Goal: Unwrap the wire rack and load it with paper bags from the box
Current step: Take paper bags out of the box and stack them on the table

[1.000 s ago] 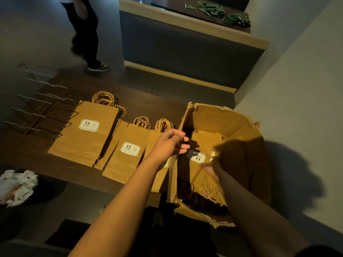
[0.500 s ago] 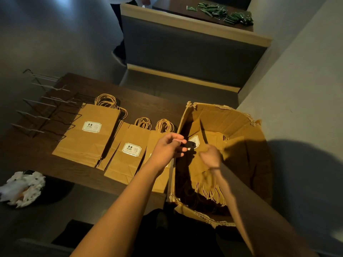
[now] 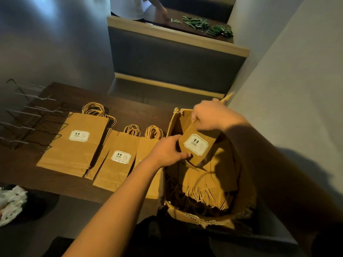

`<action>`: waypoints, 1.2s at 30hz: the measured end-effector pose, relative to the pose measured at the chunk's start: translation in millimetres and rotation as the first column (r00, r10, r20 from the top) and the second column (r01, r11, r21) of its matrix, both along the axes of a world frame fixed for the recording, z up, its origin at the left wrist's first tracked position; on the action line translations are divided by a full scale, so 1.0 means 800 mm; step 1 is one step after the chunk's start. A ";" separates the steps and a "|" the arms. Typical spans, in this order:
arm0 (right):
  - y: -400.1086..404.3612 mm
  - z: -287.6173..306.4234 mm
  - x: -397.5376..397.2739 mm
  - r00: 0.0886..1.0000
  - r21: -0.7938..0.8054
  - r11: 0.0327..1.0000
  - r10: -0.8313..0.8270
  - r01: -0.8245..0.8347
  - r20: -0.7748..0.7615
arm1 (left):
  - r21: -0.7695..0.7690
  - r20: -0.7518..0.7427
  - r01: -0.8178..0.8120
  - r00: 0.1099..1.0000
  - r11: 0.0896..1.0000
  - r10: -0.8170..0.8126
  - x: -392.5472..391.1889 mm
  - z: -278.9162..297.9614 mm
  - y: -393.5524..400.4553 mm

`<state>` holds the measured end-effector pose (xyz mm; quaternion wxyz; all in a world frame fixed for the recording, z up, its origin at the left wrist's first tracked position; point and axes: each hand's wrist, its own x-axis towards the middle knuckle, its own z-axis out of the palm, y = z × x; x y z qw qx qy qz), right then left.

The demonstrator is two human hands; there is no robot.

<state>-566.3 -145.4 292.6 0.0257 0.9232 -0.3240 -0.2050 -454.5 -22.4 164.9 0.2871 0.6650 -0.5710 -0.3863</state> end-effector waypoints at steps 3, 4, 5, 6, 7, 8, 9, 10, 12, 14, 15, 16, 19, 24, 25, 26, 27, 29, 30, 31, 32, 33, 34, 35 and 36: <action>0.003 -0.004 0.019 0.985 -0.085 0.988 0.137 -0.129 0.105 | 0.015 -0.015 -0.070 0.997 0.997 0.070 0.005 -0.002 -0.002; 0.001 -0.010 0.021 0.966 -0.156 0.977 0.176 -0.148 0.190 | 0.024 -0.051 -0.094 0.994 0.995 0.095 0.008 -0.003 -0.003; -0.001 -0.016 0.020 0.933 -0.232 0.962 0.209 -0.143 0.291 | 0.036 -0.127 -0.138 0.982 0.990 0.141 0.012 -0.006 -0.004; -0.004 -0.022 0.016 0.884 -0.306 0.947 0.227 -0.102 0.408 | 0.054 -0.245 -0.205 0.946 0.977 0.212 0.015 -0.007 -0.003; -0.005 -0.025 0.011 0.802 -0.350 0.936 0.234 -0.034 0.550 | 0.072 -0.336 -0.292 0.893 0.954 0.299 0.020 -0.007 -0.002; -0.005 -0.028 0.004 0.675 -0.373 0.926 0.237 0.060 0.698 | 0.073 -0.388 -0.381 0.840 0.922 0.378 0.025 -0.005 -0.001; -0.004 -0.032 -0.005 0.520 -0.363 0.917 0.233 0.163 0.822 | 0.064 -0.414 -0.457 0.797 0.887 0.441 0.031 -0.002 -0.001; -0.006 -0.041 -0.015 0.381 -0.287 0.923 0.177 0.255 0.907 | 0.061 -0.442 -0.523 0.749 0.850 0.493 0.037 0.002 0.000; -0.014 -0.080 -0.037 0.221 0.088 0.939 -0.169 0.333 0.961 | 0.073 -0.495 -0.629 0.651 0.774 0.576 0.050 0.011 0.004; -0.018 -0.145 -0.058 0.167 0.567 0.755 -0.638 0.330 0.752 | 0.102 -0.543 -0.669 0.582 0.736 0.605 0.059 0.011 0.007; -0.017 -0.183 -0.069 0.144 0.760 0.565 -0.822 0.322 0.551 | 0.112 -0.555 -0.668 0.572 0.736 0.604 0.062 0.010 0.010; -0.012 -0.223 -0.080 0.162 0.848 0.382 -0.924 0.369 0.346 | 0.119 -0.566 -0.660 0.569 0.741 0.597 0.061 0.007 0.013; 0.017 -0.314 -0.105 0.346 0.688 0.253 -0.938 0.680 0.004 | 0.173 -0.583 -0.577 0.593 0.798 0.555 0.052 -0.002 0.023; 0.062 -0.362 -0.102 0.245 0.531 0.190 -0.969 0.825 -0.034 | 0.319 -0.625 -0.418 0.582 0.851 0.520 0.044 -0.025 0.041; 0.063 -0.365 -0.099 0.236 0.510 0.197 -0.972 0.837 -0.013 | 0.324 -0.619 -0.412 0.588 0.852 0.520 0.046 -0.030 0.044; 0.061 -0.368 -0.097 0.220 0.493 0.198 -0.975 0.847 0.014 | 0.332 -0.606 -0.415 0.595 0.847 0.529 0.047 -0.034 0.046; 0.060 -0.369 -0.097 0.202 0.498 0.195 -0.979 0.845 0.039 | 0.346 -0.590 -0.422 0.596 0.838 0.544 0.047 -0.037 0.049; 0.053 -0.373 -0.098 0.122 0.583 0.133 -0.991 0.802 0.059 | 0.395 -0.569 -0.437 0.574 0.808 0.589 0.050 -0.046 0.052; 0.051 -0.374 -0.097 0.075 0.651 0.087 -0.996 0.754 0.046 | 0.412 -0.564 -0.434 0.569 0.801 0.598 0.051 -0.049 0.054; 0.051 -0.373 -0.095 0.040 0.724 0.038 -0.999 0.689 0.014 | 0.413 -0.552 -0.429 0.584 0.803 0.596 0.052 -0.050 0.055; 0.052 -0.369 -0.093 0.020 0.787 -0.003 -1.000 0.617 -0.020 | 0.405 -0.527 -0.433 0.609 0.805 0.593 0.053 -0.051 0.056; 0.051 -0.364 -0.092 0.030 0.828 -0.001 -0.999 0.561 -0.022 | 0.393 -0.501 -0.438 0.635 0.808 0.588 0.054 -0.050 0.057; 0.047 -0.358 -0.092 0.060 0.836 0.044 -0.998 0.547 0.014 | 0.383 -0.478 -0.446 0.654 0.809 0.587 0.054 -0.049 0.058; 0.040 -0.350 -0.094 0.098 0.831 0.111 -0.993 0.545 0.069 | 0.374 -0.463 -0.450 0.667 0.811 0.584 0.055 -0.047 0.059; 0.029 -0.341 -0.097 0.127 0.823 0.174 -0.984 0.541 0.125 | 0.370 -0.454 -0.448 0.677 0.814 0.579 0.057 -0.047 0.060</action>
